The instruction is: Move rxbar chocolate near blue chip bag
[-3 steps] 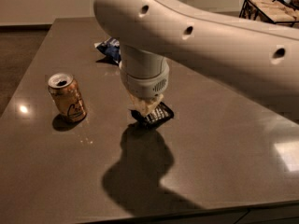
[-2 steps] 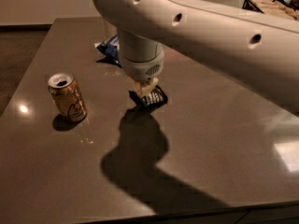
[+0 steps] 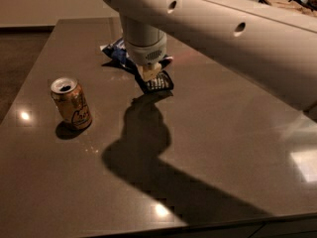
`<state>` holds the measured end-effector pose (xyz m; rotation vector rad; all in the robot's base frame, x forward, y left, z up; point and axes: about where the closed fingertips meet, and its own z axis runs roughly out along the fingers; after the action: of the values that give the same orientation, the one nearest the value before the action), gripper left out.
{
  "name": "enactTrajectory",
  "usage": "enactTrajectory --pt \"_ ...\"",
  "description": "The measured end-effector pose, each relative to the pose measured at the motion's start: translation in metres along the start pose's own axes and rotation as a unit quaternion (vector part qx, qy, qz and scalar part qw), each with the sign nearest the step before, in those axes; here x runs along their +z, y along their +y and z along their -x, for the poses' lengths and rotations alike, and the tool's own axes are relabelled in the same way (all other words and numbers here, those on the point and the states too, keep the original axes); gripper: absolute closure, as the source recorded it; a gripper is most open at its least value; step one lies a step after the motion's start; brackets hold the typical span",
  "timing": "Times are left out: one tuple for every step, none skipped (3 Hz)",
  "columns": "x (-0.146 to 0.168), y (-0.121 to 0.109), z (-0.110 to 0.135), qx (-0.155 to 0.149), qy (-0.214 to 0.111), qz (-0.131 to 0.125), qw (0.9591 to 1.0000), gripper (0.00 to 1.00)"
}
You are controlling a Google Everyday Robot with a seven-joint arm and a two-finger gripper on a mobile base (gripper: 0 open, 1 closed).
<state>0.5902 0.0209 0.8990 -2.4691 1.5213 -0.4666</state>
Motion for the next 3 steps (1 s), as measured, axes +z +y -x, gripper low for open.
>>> enactTrajectory --pt "0.010 -0.013 -0.013 0.032 0.023 -0.007 0.9992 0.82" --pt "0.016 -0.024 -0.025 0.062 0.041 -0.009 0.9972 0.58" --pt "0.021 -0.030 -0.036 0.096 0.040 -0.009 0.9946 0.35"
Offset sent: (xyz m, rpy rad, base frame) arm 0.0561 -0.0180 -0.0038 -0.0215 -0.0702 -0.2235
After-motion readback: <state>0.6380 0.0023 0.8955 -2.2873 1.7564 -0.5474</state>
